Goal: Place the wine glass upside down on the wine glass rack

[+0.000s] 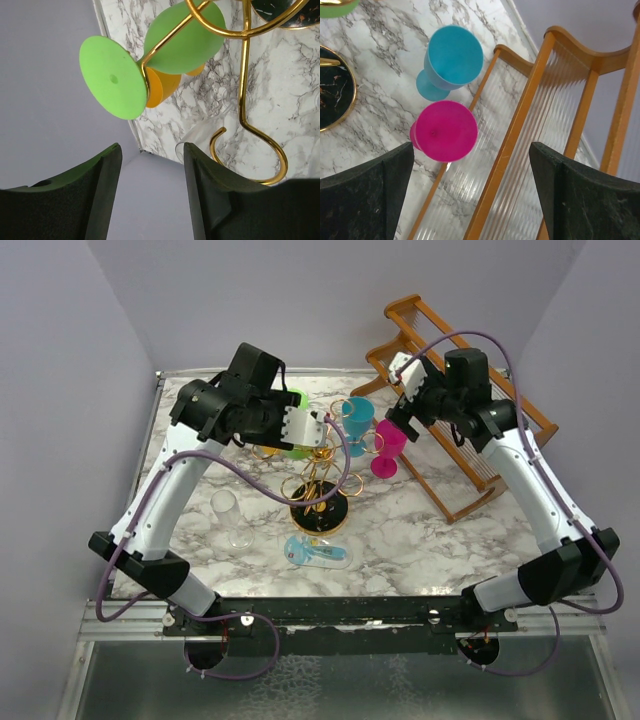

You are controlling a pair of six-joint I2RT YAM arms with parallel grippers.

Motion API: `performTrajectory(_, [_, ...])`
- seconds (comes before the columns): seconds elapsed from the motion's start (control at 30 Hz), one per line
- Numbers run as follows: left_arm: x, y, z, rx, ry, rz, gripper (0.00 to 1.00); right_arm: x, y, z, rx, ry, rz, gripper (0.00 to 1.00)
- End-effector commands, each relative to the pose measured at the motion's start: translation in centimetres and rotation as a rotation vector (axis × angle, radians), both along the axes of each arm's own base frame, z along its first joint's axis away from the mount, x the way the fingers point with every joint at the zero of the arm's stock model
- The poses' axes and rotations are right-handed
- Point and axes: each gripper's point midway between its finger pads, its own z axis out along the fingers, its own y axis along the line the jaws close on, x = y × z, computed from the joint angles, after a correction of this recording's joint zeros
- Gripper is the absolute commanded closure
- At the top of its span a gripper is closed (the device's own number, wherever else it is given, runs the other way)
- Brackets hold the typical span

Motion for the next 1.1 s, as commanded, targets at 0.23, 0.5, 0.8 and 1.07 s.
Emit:
performTrajectory(0.23, [-1.6,0.1,5.8,-0.257,-0.079,0.161,0.34,3.1,-1.2,-5.8,-0.033,0.191,-0.197,0.19])
performTrajectory(0.5, [-0.6,-0.3,7.8,-0.394,-0.128,0.263,0.24,5.0,-1.1,-8.9,-0.039,0.280,-0.274,0.41])
performTrajectory(0.8, [0.0,-0.9,9.0,-0.442,-0.149,0.263,0.17,5.8,-1.4,-11.4,-0.077,0.323,-0.312,0.56])
performTrajectory(1.07, [1.0,-1.0,8.6,-0.419,-0.165,0.272,0.13,5.7,-1.4,-13.5,-0.096,0.362,-0.310,0.64])
